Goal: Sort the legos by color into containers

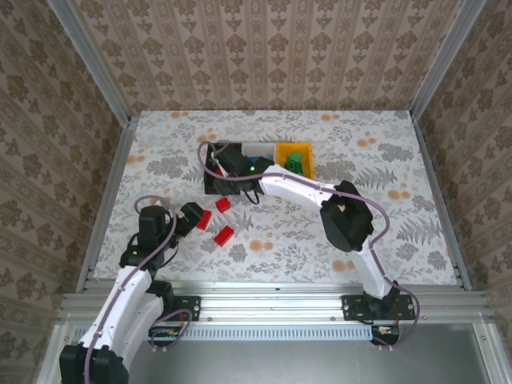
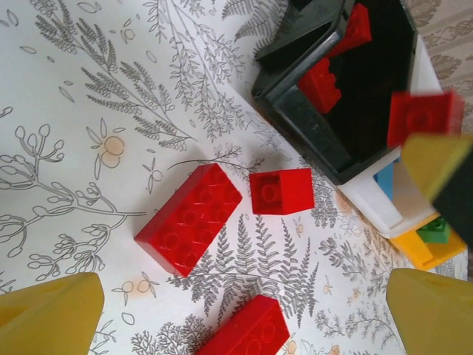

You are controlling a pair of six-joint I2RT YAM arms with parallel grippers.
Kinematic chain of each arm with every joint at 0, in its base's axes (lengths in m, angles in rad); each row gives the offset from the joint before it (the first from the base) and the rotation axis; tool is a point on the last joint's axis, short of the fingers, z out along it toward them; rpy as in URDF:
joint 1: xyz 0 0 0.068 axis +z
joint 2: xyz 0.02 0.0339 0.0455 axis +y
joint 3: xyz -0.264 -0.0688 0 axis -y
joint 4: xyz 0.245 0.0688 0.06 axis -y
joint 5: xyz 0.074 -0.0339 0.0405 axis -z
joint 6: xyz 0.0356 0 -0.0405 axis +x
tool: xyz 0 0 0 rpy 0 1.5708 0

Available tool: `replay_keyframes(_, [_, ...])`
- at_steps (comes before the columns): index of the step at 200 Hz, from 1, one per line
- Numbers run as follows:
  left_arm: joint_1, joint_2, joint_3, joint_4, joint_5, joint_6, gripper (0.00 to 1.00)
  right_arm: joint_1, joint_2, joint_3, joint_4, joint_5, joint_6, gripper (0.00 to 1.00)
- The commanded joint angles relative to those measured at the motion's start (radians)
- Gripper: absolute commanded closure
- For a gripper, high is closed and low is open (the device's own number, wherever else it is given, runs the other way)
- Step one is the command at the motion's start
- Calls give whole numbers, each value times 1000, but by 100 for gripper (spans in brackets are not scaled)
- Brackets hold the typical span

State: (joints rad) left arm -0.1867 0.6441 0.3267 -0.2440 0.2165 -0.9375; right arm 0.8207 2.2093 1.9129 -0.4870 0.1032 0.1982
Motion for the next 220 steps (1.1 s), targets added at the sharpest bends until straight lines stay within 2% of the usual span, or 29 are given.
replay_keyframes(1, [9, -1, 32, -9, 14, 31, 0, -22, 99, 128, -126, 47, -54, 57])
replay_keyframes(23, [9, 5, 29, 0, 6, 34, 0, -40, 161, 230, -172, 53, -63, 46])
replay_keyframes(40, [9, 17, 31, 6, 7, 37, 0, -45, 140, 220, -150, 53, -77, 39])
replay_keyframes(84, [9, 44, 26, 34, 25, 22, 0, -30, 47, 197, -136, 47, -95, 37])
replay_keyframes(134, [9, 19, 8, 41, 12, 23, 0, 92, -156, -102, -71, 110, 12, 37])
replay_keyframes(173, [12, 16, 12, 13, 14, 45, 0, 196, -270, -359, -23, 150, 188, 33])
replay_keyframes(220, [15, -25, -18, 12, 1, 13, 0, 264, -239, -447, 31, 213, 569, 30])
